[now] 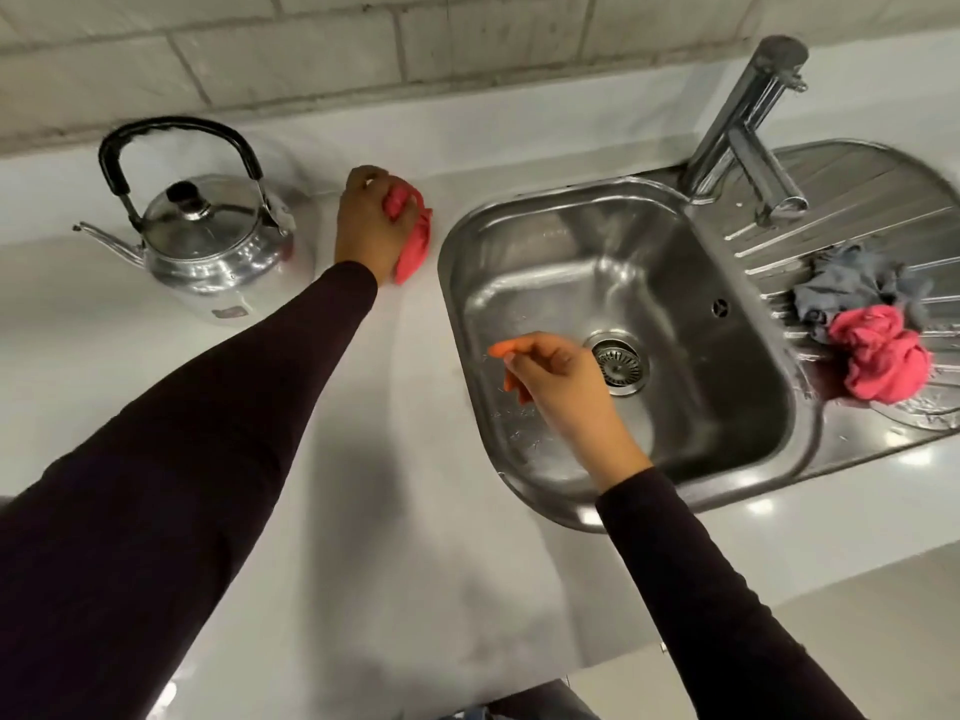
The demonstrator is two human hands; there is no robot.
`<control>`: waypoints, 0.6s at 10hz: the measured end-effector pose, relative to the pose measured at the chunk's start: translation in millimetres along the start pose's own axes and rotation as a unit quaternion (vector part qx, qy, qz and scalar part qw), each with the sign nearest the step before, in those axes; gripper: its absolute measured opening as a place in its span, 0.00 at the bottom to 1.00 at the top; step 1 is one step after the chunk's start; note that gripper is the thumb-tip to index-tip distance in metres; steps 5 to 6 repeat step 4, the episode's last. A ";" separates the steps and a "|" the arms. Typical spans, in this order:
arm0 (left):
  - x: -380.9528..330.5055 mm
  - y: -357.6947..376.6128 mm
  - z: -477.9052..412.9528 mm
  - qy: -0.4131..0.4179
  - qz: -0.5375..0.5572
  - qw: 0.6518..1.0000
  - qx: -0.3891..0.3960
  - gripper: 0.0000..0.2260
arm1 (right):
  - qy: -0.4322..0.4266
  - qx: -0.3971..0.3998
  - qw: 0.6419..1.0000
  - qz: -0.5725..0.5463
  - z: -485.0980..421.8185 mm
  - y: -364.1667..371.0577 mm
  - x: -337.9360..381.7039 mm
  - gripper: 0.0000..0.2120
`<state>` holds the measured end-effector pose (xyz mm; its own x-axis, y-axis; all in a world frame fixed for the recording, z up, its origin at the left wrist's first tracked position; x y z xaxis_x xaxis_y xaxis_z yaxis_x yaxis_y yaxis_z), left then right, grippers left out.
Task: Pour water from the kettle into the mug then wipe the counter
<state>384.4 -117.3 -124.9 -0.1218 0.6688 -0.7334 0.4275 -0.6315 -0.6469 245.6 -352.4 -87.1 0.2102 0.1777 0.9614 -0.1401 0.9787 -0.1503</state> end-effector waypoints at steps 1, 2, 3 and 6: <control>13.1 9.1 2.6 0.014 -0.010 0.998 0.062 0.15 | 0.008 0.002 1.000 0.002 0.6 1.1 -5.0 0.10; 4.9 3.3 18.7 0.030 -0.009 0.999 0.040 0.16 | 0.010 0.010 1.000 0.005 2.7 3.6 -7.2 0.10; -12.2 -19.3 44.8 0.075 0.081 0.994 0.009 0.14 | -0.004 0.023 0.999 0.027 4.6 11.8 -2.6 0.11; -16.7 -39.5 78.8 0.055 0.124 0.991 0.021 0.10 | -0.024 0.053 0.997 0.044 11.3 22.7 6.5 0.12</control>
Point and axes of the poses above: each hand's wrist, its own z-axis away from the middle knuckle, its own y-axis out of the palm, x = y × z, the point moved 1 cm from there along -z, towards the middle knuckle, and after that the axes turned 5 degrees about -x, right-handed, at the moved point
